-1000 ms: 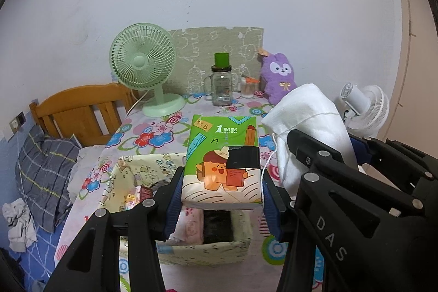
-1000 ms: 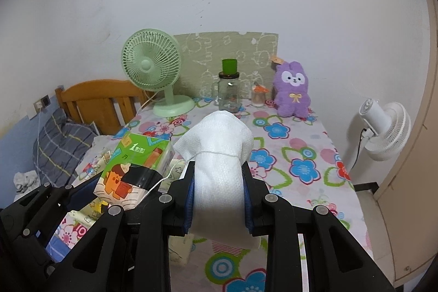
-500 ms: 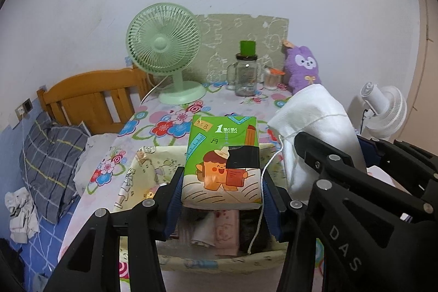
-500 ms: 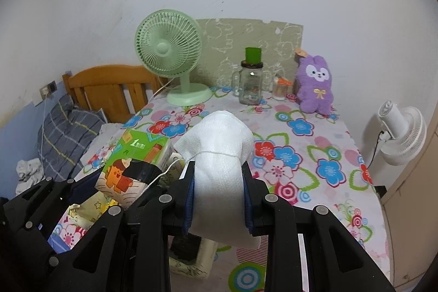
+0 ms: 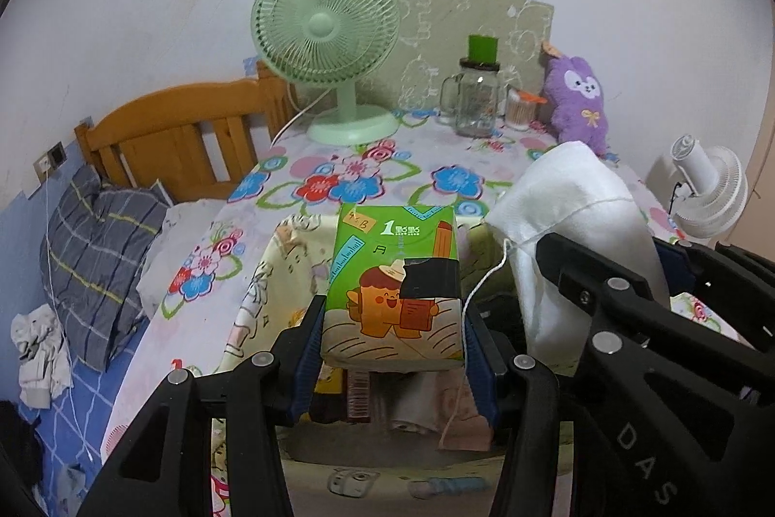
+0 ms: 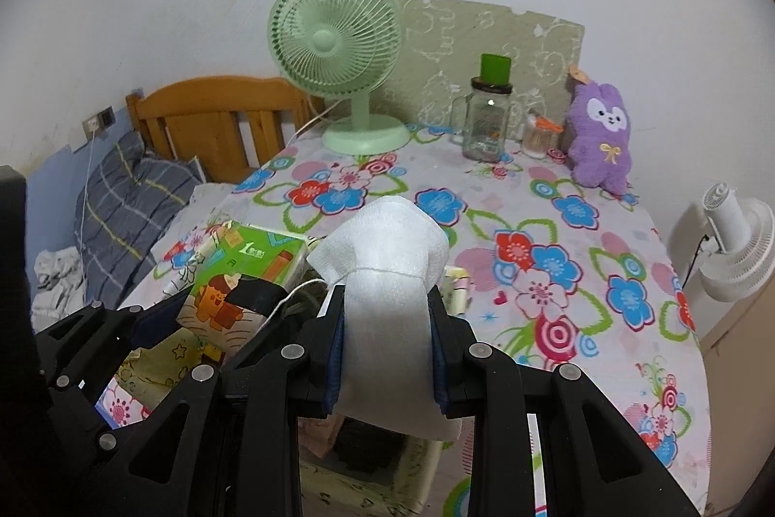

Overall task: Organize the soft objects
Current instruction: 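Carry the snack box with the left tool while the right tool carries the towel over the box, then open both tools to drop the snack box and towel into the box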

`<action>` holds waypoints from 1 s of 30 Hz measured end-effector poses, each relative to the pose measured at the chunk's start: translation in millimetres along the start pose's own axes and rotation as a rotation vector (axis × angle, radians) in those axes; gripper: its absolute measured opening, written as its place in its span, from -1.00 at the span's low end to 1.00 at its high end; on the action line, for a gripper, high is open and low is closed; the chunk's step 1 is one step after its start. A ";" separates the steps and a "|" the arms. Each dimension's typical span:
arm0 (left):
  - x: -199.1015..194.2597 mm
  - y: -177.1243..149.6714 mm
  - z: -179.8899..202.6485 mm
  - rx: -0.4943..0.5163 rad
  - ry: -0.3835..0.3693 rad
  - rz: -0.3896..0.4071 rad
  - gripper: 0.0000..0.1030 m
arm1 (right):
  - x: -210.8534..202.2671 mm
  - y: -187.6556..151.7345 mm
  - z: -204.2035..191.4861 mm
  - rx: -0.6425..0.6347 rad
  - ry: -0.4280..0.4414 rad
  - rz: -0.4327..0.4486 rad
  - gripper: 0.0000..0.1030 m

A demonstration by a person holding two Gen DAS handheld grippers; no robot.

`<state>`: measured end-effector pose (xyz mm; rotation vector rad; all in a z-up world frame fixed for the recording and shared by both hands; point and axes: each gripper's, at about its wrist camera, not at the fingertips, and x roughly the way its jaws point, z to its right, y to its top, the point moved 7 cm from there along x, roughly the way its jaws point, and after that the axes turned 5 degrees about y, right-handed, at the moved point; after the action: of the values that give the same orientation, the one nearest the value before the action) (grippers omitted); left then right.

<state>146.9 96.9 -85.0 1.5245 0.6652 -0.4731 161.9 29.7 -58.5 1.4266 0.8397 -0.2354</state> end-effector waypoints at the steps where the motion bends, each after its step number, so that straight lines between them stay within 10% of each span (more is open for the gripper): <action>1: 2.5 -1.3 -1.3 0.000 0.002 -0.008 0.04 | 2.5 -0.4 -1.7 -0.003 0.003 -0.005 -0.38; 23: 13.7 -17.6 -21.0 0.000 -0.006 -0.061 0.31 | 45.6 -13.3 -30.2 -0.032 0.067 -0.092 -0.31; 30: 14.9 -20.0 -19.4 -0.004 -0.017 -0.076 0.39 | 48.3 -14.1 -27.0 -0.029 0.075 -0.100 0.31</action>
<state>142.7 117.8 -108.4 1.4937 0.7124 -0.5415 177.3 68.2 -97.8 1.3746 0.9733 -0.2457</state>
